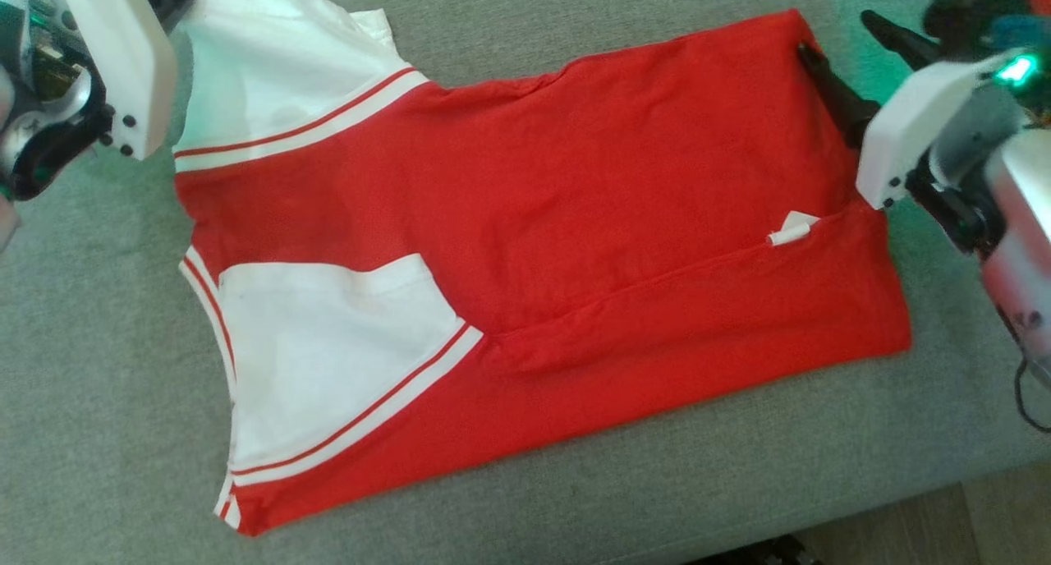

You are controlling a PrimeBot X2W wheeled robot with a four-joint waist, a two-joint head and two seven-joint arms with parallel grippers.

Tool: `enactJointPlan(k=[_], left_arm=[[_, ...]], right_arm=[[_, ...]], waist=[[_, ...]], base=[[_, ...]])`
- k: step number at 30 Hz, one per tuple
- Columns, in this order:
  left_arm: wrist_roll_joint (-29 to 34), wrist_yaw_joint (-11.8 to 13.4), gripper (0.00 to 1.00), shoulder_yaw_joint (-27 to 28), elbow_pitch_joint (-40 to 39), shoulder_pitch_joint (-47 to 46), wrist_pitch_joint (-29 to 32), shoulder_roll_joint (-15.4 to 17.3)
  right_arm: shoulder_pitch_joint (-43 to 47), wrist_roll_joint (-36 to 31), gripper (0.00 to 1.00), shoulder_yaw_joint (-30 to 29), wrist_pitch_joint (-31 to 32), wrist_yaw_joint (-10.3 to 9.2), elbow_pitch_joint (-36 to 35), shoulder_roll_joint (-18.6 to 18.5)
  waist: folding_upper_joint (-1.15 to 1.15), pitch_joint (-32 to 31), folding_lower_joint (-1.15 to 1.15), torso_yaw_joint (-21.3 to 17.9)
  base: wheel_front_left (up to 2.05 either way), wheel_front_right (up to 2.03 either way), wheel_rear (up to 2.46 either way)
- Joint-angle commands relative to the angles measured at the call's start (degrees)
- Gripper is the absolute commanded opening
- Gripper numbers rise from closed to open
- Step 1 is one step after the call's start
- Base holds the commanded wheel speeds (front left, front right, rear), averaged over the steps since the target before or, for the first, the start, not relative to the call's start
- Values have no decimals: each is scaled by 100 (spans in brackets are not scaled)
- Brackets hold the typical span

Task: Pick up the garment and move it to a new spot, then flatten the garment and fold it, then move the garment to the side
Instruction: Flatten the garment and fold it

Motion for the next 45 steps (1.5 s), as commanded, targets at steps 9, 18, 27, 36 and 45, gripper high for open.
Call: enactJointPlan(k=[9,18,27,36,45], left_arm=[[-225,10,0,16,-113,-369,-239,290],[-319,10,0,-157,-63,-439,-461,241],[-144,10,0,-331,-2,-586,-1217,231],[-102,10,0,-428,94,-642,-2329,96],[-346,22,0,-494,-470,-194,-3032,387]], right_arm=[[-607,-38,44,1122,134,-5,535,-137],[-856,559,0,1693,353,-5,677,-271],[-1106,1065,0,1915,-273,-5,648,-394],[-1064,1555,0,1799,-961,-5,708,-692],[-344,2008,0,1510,-1647,-5,372,-1223]], waist=[[0,-45,0,99],[0,-33,0,188],[0,-113,0,264],[0,-433,0,451],[0,-665,0,781]], base=[[0,0,0],[0,0,0],[0,0,0],[0,0,0],[0,0,0]])
